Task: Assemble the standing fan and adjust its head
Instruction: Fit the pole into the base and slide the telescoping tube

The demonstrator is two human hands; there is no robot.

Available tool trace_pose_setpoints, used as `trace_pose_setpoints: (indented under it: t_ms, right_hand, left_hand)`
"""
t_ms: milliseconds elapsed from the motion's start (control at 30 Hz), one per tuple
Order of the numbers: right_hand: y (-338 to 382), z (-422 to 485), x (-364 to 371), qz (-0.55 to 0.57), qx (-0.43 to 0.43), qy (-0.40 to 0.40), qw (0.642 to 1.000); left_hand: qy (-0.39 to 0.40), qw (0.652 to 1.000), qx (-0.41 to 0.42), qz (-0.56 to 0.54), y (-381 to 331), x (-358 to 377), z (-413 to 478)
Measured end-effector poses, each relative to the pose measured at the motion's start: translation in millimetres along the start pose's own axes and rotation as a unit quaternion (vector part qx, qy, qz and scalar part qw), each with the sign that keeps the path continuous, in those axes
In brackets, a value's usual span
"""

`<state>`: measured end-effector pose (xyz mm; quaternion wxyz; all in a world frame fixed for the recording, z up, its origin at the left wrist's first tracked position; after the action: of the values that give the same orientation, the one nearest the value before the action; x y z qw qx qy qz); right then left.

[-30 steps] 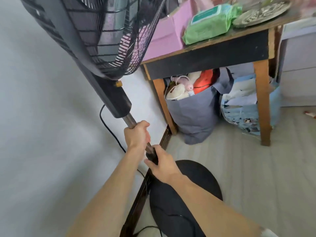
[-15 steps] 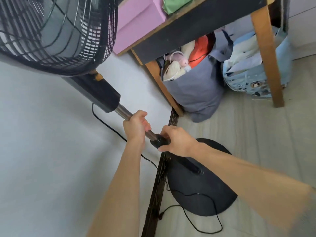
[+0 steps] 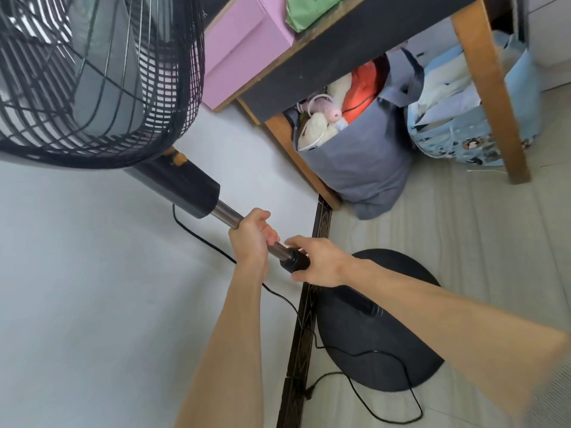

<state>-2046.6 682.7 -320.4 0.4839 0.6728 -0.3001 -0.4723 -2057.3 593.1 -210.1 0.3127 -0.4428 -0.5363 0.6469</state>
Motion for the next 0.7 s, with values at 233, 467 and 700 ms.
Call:
trace_pose_setpoints:
  t_ms: [233,467,700]
  right_hand:
    - [-2,1,-3,-0.017,0.02,-0.05,0.998]
    - [-6,1,-6,-0.023,0.009,0.003,1.0]
    - [-3,-1,5,-0.038,0.023,-0.045,0.998]
  left_hand:
    - [0.002,1.0,-0.005,0.011,-1,2,1]
    - [0.004,1.0,-0.02,0.009,0,3,4]
    - [0.009,1.0,-0.018,0.017,0,4,3]
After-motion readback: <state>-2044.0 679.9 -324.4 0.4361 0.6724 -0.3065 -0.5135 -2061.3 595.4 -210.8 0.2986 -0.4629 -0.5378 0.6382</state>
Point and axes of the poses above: each hand's wrist, its own z-axis towards the middle knuckle, its own x-axis out of the palm, y = z × x, the point moved 3 cm from there along z, towards the middle knuckle, and after that the axes turned 8 degrees about x, right-handed, at the moved point
